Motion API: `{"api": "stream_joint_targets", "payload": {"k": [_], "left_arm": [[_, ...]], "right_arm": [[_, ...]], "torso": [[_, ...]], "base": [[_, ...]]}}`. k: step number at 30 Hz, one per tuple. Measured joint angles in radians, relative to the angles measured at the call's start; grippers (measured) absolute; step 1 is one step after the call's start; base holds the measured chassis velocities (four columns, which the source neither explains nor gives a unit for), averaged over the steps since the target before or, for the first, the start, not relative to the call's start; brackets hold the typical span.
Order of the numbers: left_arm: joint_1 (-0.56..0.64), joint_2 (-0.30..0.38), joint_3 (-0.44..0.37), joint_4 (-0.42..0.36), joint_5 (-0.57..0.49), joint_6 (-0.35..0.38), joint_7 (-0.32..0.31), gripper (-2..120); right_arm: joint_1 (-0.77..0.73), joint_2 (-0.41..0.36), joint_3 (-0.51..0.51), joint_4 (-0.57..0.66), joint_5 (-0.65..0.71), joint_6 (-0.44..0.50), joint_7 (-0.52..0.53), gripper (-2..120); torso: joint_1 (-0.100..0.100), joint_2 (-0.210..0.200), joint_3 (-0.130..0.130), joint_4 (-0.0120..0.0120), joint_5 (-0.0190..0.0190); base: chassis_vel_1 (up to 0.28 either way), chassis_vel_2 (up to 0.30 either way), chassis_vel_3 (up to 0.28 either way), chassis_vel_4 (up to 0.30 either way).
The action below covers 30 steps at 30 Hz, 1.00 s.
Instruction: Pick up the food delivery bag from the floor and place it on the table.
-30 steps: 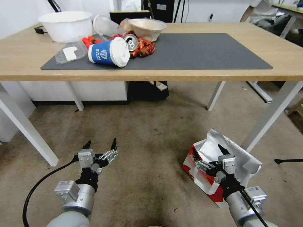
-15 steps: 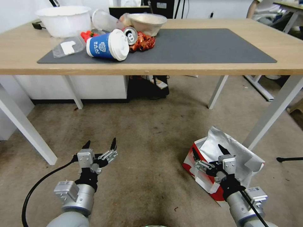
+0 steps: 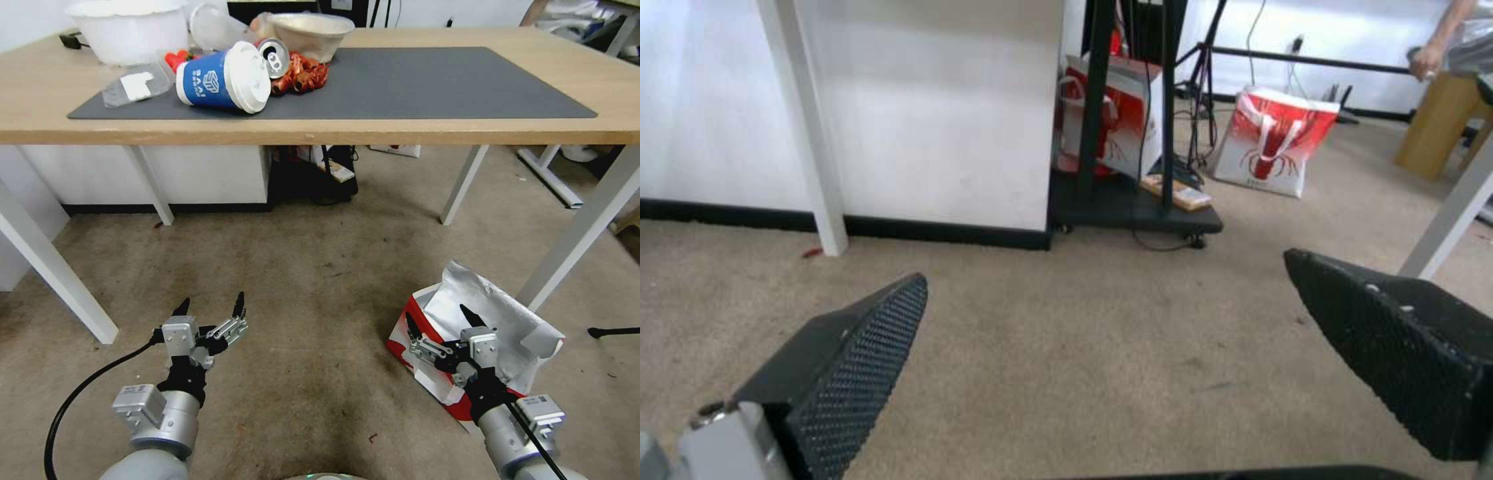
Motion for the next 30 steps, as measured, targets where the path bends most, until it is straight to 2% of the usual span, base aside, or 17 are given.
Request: {"api": "stream_joint_targets", "payload": {"k": [24,30], "left_arm": [[0.001,0.002,-0.003,0.010,0.000,-0.009,0.001,100],[-0.007,0.002,-0.005,0.031,0.004,-0.050,0.004,100]], "right_arm": [[-0.003,-0.001,0.008,-0.014,-0.001,0.014,-0.002,100],[0.011,-0.023,0.024,-0.027,0.029,0.055,-0.020,100]], "torso": [[0.001,0.008,0.000,0.0000,0.0000],[0.001,0.009,0.000,0.0000,0.0000]], "base": [[0.000,0.000,0.000,0.000],[0.000,0.000,0.000,0.000]]}}
